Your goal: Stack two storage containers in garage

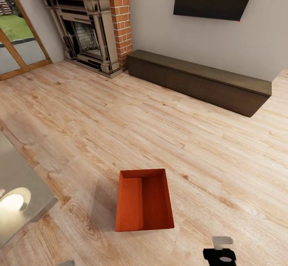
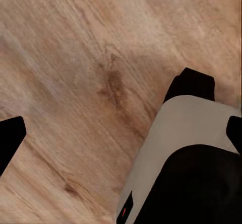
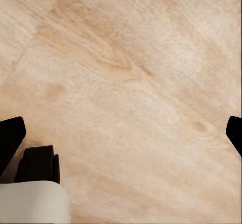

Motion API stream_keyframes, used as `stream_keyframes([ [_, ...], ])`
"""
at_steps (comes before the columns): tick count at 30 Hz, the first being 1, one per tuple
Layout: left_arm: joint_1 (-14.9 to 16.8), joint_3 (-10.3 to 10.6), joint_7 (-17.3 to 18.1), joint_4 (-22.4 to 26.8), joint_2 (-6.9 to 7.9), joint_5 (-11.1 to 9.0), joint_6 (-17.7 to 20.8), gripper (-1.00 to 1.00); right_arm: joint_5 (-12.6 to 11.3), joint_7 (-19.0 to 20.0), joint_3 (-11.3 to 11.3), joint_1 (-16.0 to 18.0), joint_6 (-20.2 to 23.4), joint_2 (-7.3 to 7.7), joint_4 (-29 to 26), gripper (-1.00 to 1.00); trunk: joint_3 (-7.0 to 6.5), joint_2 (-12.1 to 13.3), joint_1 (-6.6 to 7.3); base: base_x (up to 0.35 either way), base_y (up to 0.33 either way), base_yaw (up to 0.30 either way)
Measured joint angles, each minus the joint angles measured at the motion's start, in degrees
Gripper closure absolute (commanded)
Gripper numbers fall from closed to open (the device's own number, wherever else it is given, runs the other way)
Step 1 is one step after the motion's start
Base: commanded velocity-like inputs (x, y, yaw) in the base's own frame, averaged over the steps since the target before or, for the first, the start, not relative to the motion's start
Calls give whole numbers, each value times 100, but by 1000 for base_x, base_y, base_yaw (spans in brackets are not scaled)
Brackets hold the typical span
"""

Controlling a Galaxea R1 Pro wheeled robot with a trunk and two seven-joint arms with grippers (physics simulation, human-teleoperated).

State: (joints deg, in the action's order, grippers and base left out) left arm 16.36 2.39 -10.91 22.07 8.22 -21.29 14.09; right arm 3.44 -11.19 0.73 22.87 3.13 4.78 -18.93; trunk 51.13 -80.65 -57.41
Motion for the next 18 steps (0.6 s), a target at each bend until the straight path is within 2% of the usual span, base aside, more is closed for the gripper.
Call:
stream_keyframes([
  [5, 502, 0, -38, 4, -135, -8, 43, -100, -27, -71, 57, 642, -37, -66, -6, -100, 0, 0, 0, 0, 0, 0],
  [9, 823, 3, -264, -15, -428, 13, 18, -100, -36, -81, 66, 963, -173, -227, 87, -100, 0, 0, 0, 0, 0, 0],
  [11, 999, 18, -423, -30, -701, 53, -13, -100, -36, -81, 64, 1063, -471, -465, 308, -100, 0, 0, 0, 0, 0, 0],
  [14, 1182, 32, -490, -32, -938, 140, -22, -100, -20, -69, 56, 1107, -802, -786, 532, -100, 0, 0, 0, 0, 0, 0],
  [16, 1397, 48, -520, -2, -1072, 368, -20, -100, 4, -21, 32, 1125, -972, -1020, 654, -100, 0, 0, 0, 0, 0, 0],
  [17, 1448, 48, -525, 5, -1099, 457, -19, -100, 10, -11, 28, 1128, -1001, -1061, 673, -100, 0, 0, 0, 0, 0, 0],
  [18, 1521, 51, -529, 19, -1153, 656, -17, -100, 17, 12, 19, 1131, -1042, -1116, 698, -100, 0, 0, 0, 0, 0, 0],
])
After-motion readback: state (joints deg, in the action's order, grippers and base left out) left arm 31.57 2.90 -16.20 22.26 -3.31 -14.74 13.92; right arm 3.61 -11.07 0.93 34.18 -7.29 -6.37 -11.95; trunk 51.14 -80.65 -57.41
